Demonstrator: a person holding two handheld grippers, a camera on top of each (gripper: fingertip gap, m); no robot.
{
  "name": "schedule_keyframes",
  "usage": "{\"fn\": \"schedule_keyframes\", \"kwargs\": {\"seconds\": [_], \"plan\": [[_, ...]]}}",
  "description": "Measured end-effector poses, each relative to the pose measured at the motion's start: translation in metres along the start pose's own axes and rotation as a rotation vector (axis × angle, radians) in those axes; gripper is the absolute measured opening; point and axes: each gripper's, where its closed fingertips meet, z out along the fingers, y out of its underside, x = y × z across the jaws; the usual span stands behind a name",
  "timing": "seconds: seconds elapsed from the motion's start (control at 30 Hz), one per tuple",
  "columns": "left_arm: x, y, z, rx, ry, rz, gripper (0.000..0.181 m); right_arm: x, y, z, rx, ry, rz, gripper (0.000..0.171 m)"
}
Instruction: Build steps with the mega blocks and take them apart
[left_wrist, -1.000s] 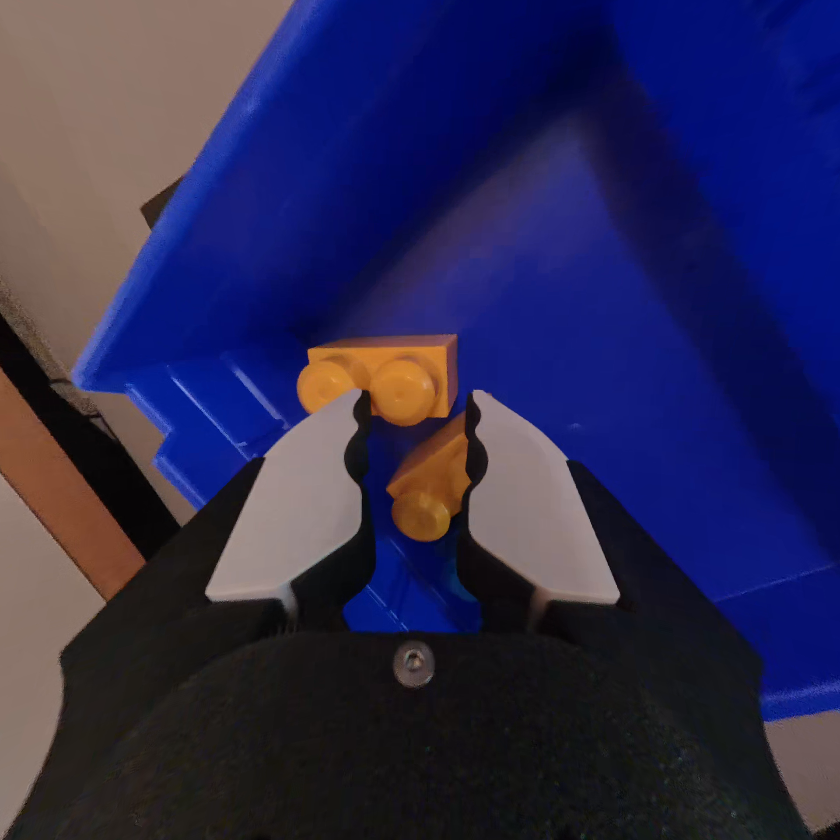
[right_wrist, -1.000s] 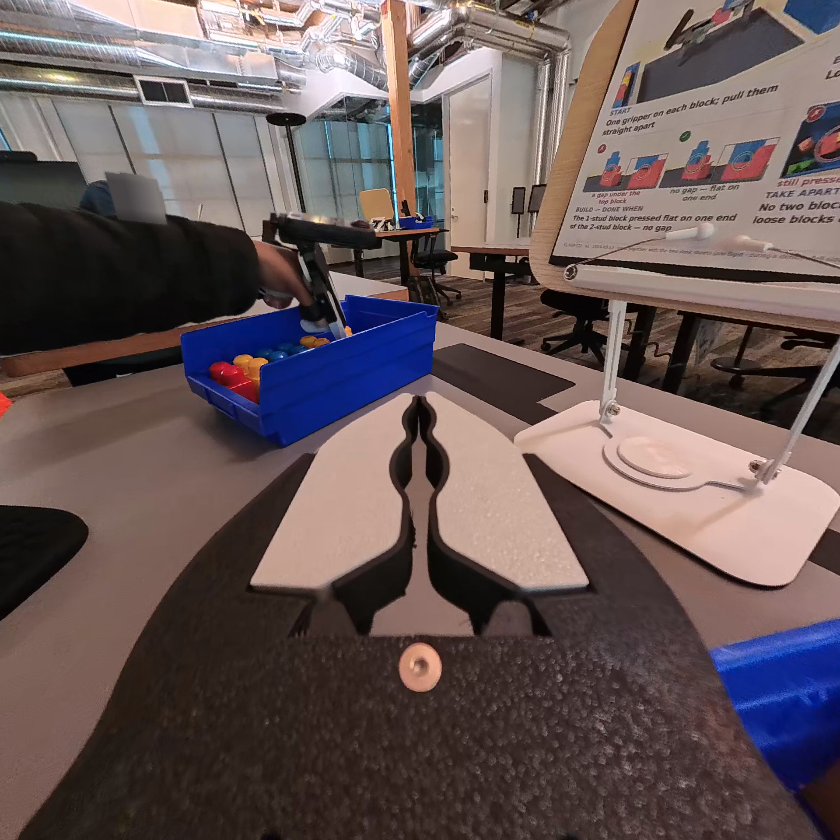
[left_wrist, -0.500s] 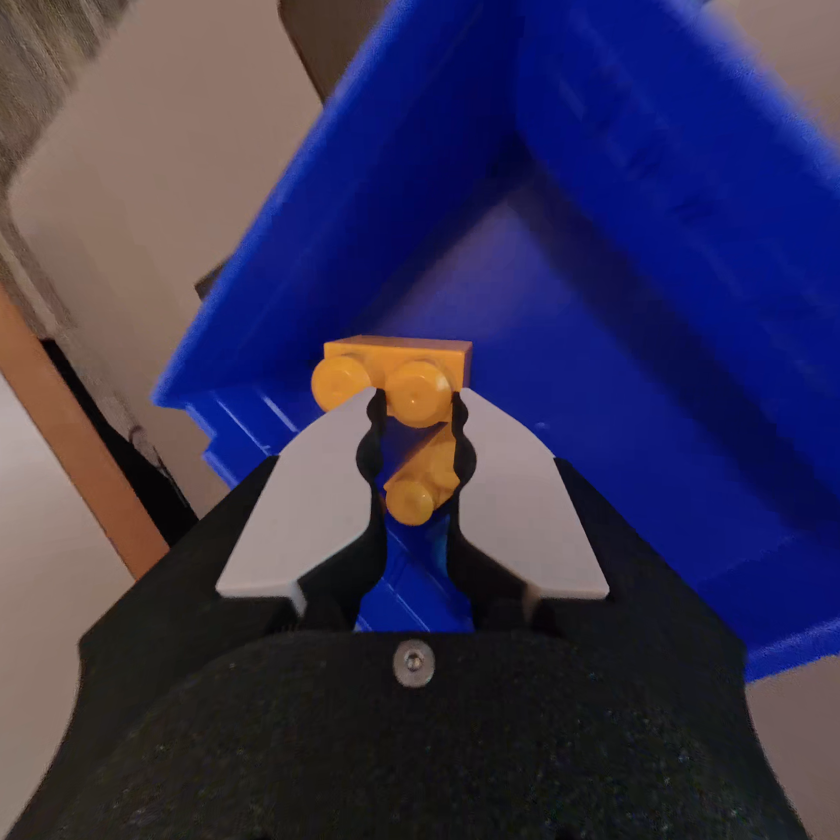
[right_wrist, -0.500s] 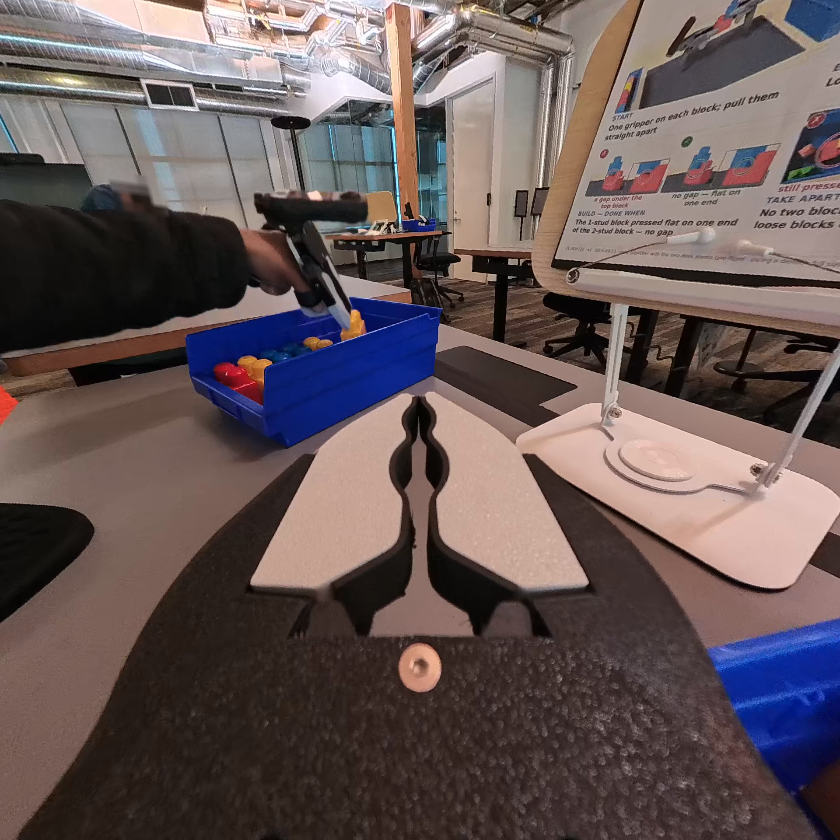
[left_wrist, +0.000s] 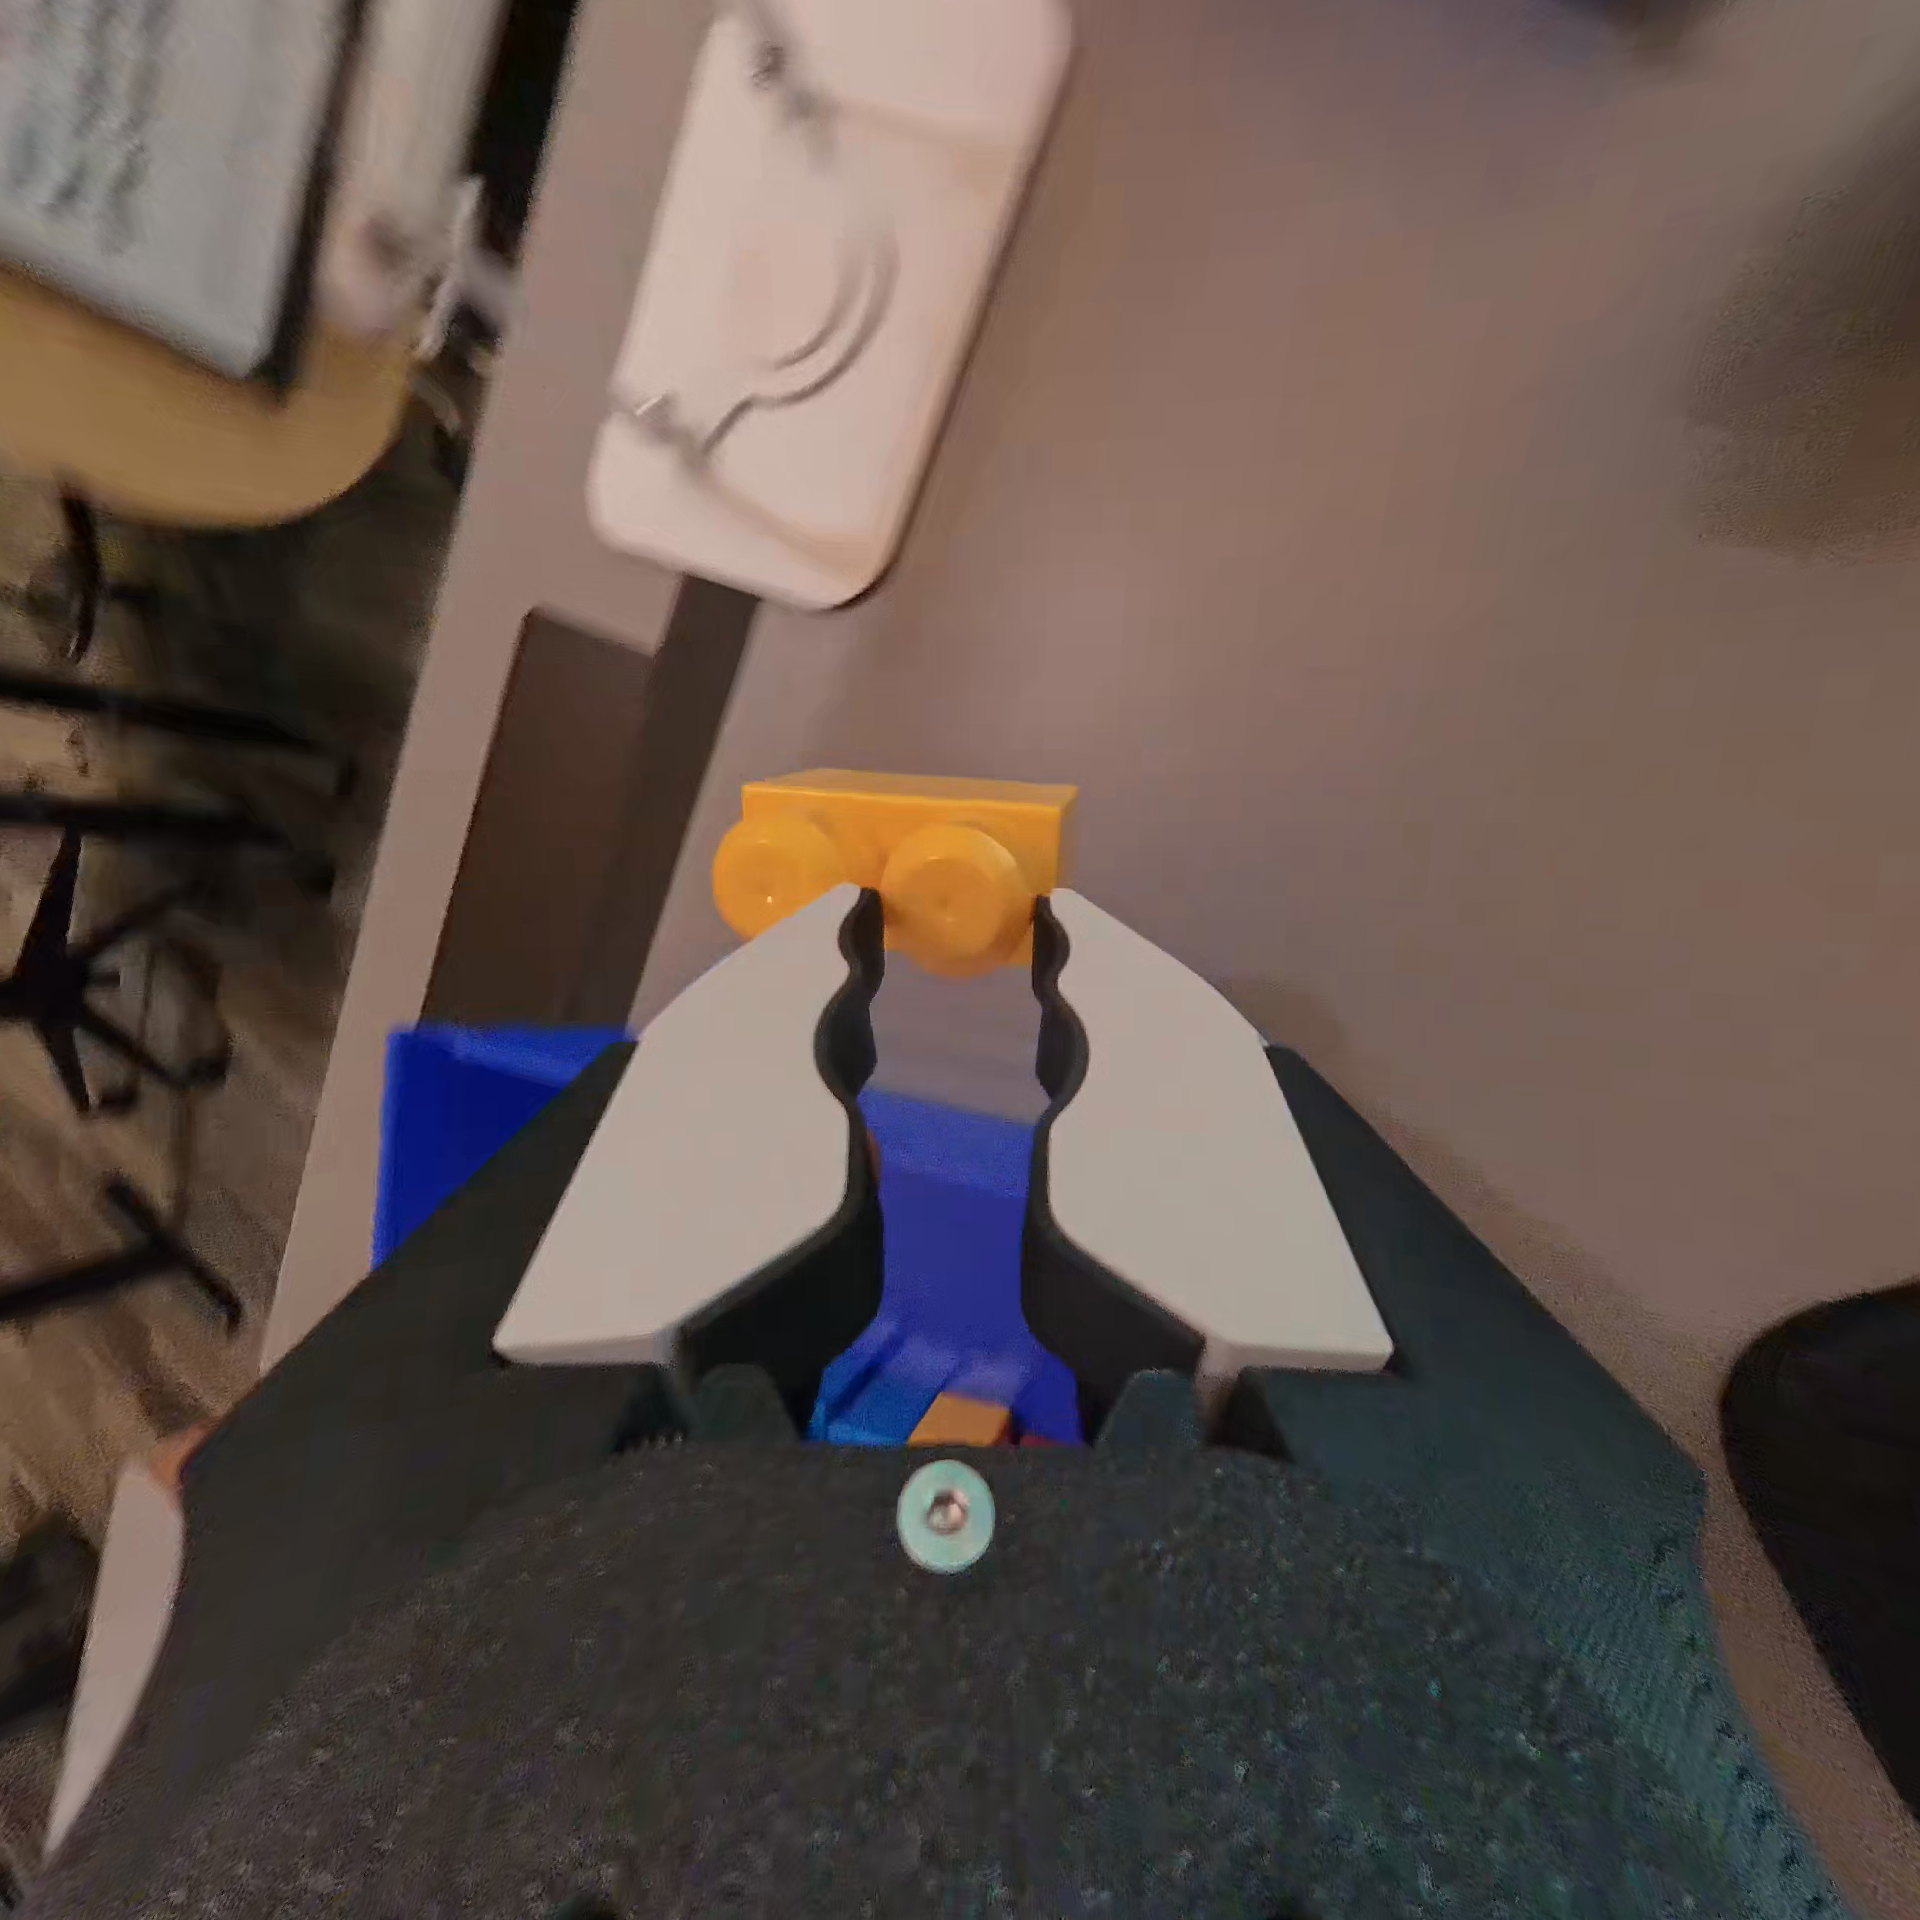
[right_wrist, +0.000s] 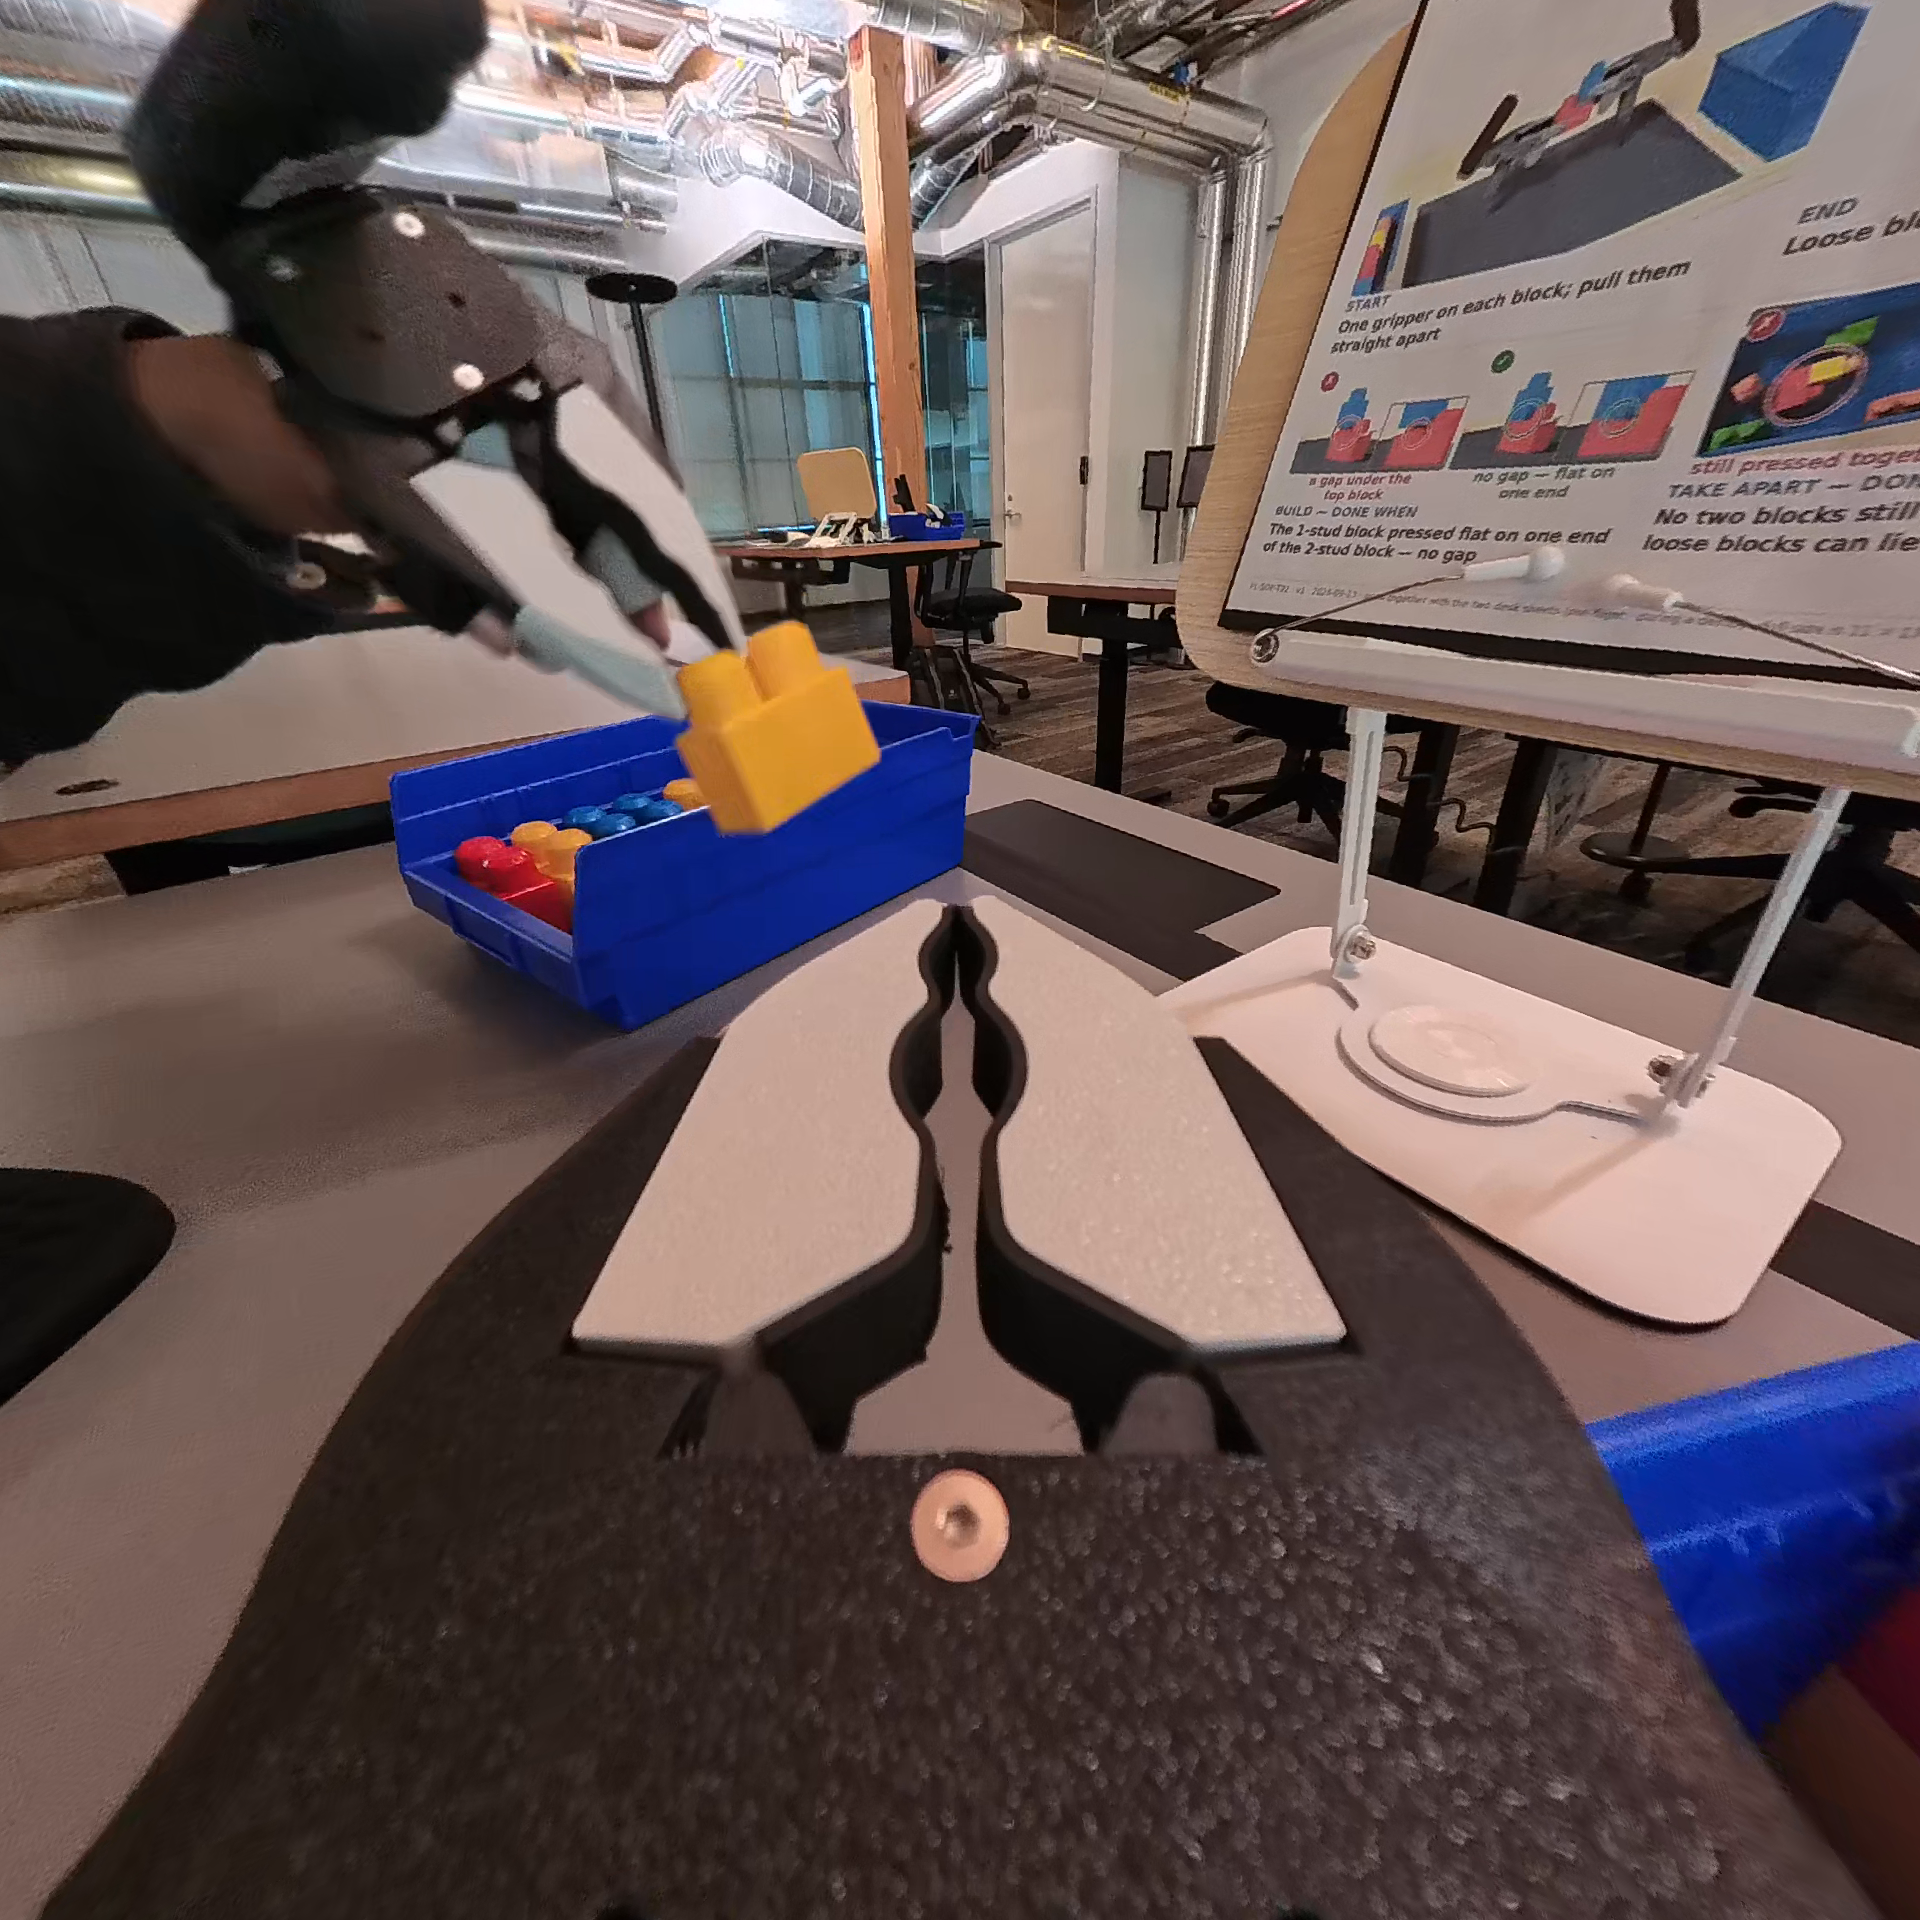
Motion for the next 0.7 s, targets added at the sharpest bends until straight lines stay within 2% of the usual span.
{"fn": "schedule_keyframes", "kwargs": {"seconds": [0.17,0.33,0.47,0.7], "plan": [[0.088,-0.022,0.025,-0.012,0.172,0.225,0.028,0.004,-0.001,-0.003,0.004,0.011,0.002,0.0],[0.146,-0.025,0.048,-0.061,0.285,0.36,0.028,0.005,0.0,-0.003,-0.001,0.013,-0.001,0.0],[0.166,-0.028,0.063,-0.066,0.324,0.404,0.028,0.004,0.001,-0.003,-0.008,0.012,-0.008,0.0],[0.176,-0.026,0.081,-0.078,0.326,0.38,0.028,0.005,0.001,-0.003,-0.009,0.014,-0.006,0.0]]}}
